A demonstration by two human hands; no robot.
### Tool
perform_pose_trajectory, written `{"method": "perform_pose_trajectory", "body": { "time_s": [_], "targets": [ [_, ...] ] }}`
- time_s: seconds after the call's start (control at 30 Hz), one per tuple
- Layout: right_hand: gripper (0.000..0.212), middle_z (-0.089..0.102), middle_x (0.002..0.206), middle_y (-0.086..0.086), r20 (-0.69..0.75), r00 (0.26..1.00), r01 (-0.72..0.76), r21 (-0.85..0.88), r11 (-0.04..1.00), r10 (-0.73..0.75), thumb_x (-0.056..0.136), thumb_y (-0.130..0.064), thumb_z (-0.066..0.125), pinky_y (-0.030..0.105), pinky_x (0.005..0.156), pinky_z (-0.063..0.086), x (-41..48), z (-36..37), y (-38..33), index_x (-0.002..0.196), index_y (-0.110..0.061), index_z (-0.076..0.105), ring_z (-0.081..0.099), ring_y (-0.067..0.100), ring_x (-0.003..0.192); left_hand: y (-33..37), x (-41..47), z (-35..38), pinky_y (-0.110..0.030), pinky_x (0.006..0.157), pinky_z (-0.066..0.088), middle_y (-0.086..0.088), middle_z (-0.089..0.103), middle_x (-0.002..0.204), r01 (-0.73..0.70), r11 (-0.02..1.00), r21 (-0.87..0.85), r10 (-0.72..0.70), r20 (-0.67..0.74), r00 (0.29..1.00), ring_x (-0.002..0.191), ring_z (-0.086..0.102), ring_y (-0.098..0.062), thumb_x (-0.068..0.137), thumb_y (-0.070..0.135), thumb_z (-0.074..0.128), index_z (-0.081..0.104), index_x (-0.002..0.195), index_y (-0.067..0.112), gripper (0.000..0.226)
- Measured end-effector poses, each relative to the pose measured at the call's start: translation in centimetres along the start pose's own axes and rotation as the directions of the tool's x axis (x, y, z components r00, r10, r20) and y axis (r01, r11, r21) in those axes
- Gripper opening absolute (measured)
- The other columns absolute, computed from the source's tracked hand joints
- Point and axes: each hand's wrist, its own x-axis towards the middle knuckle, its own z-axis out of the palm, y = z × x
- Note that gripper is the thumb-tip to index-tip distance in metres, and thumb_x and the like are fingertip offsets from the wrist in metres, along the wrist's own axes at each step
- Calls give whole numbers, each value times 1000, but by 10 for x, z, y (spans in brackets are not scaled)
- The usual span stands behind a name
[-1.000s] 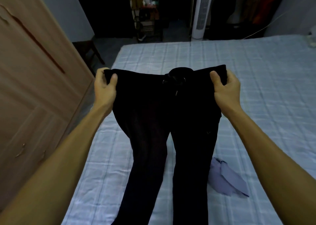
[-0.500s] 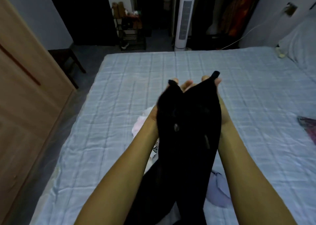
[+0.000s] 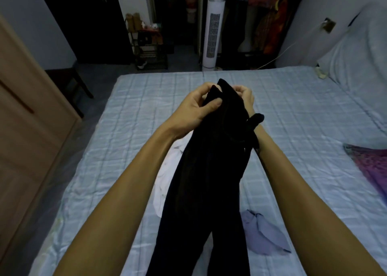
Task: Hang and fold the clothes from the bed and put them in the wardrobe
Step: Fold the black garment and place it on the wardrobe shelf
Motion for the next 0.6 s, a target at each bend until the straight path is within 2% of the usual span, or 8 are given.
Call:
{"method": "perform_pose_trajectory", "body": {
  "time_s": [0.07,0.17,0.23,0.3,0.37,0.4,0.5,0.6],
  "targets": [
    [45,62,110,11,-18,1000,-20,102,995,22,100,-43,34,23,77,51,-16,-10,-19,119,-7,55,62,21,97,14,0,-6,-23,77,50,8,66,86,-29,990,140,37,-51,998,86,63,-9,93,8,56,57,98,20,12],
    [68,68,104,16,168,985,-5,194,981,-28,93,-65,22,31,67,47,-58,-38,-48,109,-17,66,66,25,87,34,4,-13,-27,78,52,11,66,87,-116,926,359,187,-172,967,87,64,-11,89,13,64,63,96,24,13],
    [55,69,94,13,298,945,112,82,990,-132,88,-68,37,33,66,44,-68,-45,-63,99,-26,70,64,25,81,47,9,-15,-26,79,52,17,65,87,-147,865,479,277,-213,937,87,63,-6,87,16,65,66,97,24,13],
    [37,65,95,-10,318,941,162,-128,979,-114,78,-54,67,23,70,48,-66,-45,-76,107,-33,60,64,10,86,59,13,-14,-20,83,48,17,66,92,-154,818,555,342,-253,905,91,61,0,86,16,65,67,100,21,15],
    [83,57,114,-12,281,954,201,-349,915,-103,62,-45,84,25,80,52,-60,-43,-82,131,-29,41,60,7,100,71,16,-12,-17,84,48,16,65,95,-157,781,604,395,-284,874,93,60,3,86,16,65,65,103,22,18],
    [92,57,118,-8,244,963,210,-416,885,-114,58,-41,85,30,83,54,-57,-41,-85,135,-27,38,60,11,103,77,17,-12,-19,83,49,15,64,95,-161,769,618,414,-290,863,92,60,1,86,17,65,61,104,24,20],
    [47,68,91,-5,169,970,236,-476,847,-175,62,-28,83,25,66,54,-42,-37,-104,104,-20,63,67,12,85,93,24,-19,-22,69,53,4,62,87,-128,780,612,392,-319,863,78,63,-5,87,17,65,41,108,24,32],
    [24,66,72,-6,114,949,290,-683,670,-295,64,-34,79,28,57,50,-24,-34,-141,81,-22,66,64,12,67,114,38,-38,-24,75,52,3,59,97,-63,713,698,348,-275,896,87,60,-9,87,19,67,37,120,23,46]
  ]
}}
